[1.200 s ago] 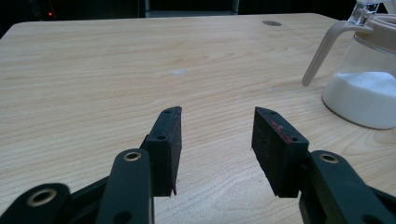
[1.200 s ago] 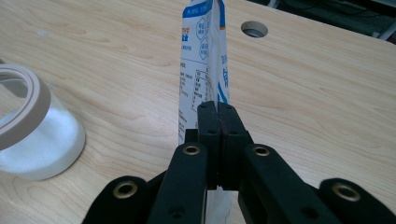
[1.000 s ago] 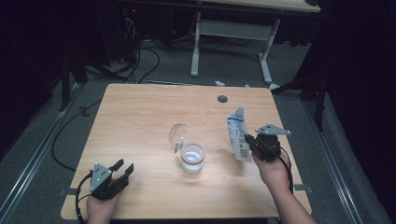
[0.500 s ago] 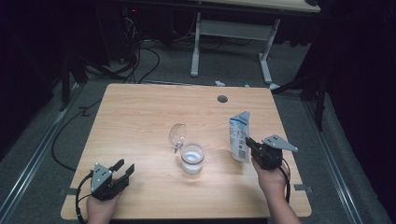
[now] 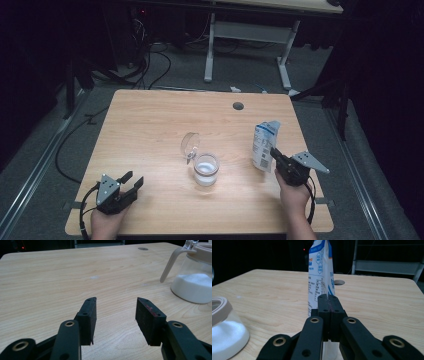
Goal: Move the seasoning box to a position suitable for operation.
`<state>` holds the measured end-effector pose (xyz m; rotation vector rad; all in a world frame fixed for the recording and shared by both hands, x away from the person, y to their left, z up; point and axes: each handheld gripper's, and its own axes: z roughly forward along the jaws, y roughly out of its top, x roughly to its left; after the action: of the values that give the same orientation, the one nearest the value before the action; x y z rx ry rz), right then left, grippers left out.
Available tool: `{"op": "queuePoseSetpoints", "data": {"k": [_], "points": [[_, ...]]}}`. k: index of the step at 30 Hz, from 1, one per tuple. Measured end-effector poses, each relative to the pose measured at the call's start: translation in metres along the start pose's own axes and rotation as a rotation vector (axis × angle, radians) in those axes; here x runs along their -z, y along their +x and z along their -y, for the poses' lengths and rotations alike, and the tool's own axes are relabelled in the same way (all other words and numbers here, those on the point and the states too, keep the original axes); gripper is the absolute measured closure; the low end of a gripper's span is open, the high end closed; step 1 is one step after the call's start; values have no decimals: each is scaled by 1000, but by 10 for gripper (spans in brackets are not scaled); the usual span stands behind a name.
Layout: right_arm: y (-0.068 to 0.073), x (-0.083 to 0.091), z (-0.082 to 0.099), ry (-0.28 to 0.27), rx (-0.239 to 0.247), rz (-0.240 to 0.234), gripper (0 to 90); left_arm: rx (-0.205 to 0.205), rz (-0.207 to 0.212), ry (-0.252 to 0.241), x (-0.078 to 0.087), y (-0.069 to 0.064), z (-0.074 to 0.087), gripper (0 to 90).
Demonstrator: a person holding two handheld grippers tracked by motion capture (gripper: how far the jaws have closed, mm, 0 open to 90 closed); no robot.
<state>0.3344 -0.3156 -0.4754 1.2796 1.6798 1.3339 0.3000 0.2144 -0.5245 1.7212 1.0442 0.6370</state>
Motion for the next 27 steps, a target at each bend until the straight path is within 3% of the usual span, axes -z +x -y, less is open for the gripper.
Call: {"op": "queuePoseSetpoints", "data": {"k": [7,11,17,27], "points": [[-6,-4,5,-2,23,-1,900,-14,9,6,-2,-9,0,514],[-7,-5,4,-35,29,5,900,-14,14,-1,-1,-12,1,513],[-11,-7,7,-30,26,8,899,-16,15,-6,-1,-11,0,513],[-14,5,20,-20,24,15,894,-14,31,-9,3,-6,0,514]]}}
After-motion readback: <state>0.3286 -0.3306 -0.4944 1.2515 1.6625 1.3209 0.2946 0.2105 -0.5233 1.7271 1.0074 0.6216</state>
